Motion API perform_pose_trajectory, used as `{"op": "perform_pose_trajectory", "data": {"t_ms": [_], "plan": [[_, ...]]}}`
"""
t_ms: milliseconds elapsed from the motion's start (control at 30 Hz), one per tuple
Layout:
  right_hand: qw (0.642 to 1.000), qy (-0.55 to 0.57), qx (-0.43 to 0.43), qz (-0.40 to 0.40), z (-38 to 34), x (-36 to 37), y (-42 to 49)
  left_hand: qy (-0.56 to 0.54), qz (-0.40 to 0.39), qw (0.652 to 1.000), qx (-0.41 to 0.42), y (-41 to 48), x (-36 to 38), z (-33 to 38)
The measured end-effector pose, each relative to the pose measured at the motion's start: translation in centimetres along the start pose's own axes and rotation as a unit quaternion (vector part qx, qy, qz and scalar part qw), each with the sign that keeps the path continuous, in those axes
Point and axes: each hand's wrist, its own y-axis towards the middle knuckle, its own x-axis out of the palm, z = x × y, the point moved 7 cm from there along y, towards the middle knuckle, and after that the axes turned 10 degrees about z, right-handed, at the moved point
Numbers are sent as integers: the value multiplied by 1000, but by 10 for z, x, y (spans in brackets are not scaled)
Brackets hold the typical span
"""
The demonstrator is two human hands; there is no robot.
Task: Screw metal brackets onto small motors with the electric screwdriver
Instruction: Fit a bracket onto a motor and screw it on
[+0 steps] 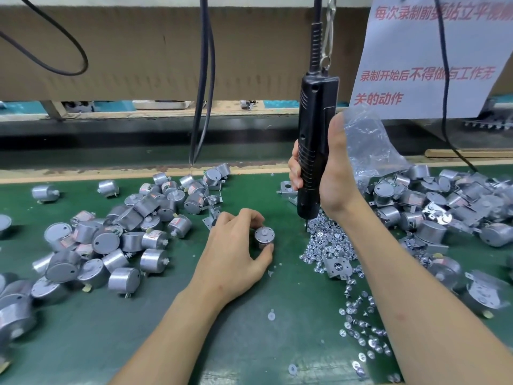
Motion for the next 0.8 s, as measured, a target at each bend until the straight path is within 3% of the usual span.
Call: {"op": "perform_pose_trajectory", "data": {"t_ms": [800], "plan": [[999, 21, -19, -19, -7, 10, -8, 8, 2, 1000, 16, 0, 1, 0]]}}
